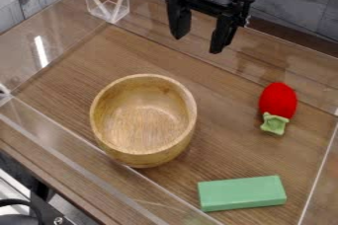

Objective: Move the red fruit to the left

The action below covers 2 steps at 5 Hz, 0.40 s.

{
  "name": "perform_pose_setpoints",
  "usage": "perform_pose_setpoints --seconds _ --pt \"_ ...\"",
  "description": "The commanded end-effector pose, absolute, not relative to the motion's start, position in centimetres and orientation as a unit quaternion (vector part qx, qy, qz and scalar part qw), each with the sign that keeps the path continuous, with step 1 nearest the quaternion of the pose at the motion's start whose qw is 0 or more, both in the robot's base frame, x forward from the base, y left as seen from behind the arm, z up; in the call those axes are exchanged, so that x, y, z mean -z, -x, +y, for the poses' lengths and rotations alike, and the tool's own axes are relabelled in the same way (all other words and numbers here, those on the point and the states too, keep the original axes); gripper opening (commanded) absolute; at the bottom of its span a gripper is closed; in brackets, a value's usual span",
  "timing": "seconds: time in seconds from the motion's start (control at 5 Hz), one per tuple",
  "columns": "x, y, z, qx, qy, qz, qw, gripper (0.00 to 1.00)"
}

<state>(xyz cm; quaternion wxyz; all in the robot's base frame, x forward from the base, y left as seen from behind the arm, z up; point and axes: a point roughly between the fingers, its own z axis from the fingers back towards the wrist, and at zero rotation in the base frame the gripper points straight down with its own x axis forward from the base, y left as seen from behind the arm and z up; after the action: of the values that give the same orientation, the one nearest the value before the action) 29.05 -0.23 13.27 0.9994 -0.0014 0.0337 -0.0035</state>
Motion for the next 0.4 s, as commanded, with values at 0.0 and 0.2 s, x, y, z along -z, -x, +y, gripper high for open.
perform_pose_setpoints --seconds 0.0,0.2 --pt "-12.8 -29.2 -1.6 0.016 0.003 0.047 0.999 1.00" --pt "-11.6 -29.6 -2.6 0.002 0.010 0.046 0.999 1.00"
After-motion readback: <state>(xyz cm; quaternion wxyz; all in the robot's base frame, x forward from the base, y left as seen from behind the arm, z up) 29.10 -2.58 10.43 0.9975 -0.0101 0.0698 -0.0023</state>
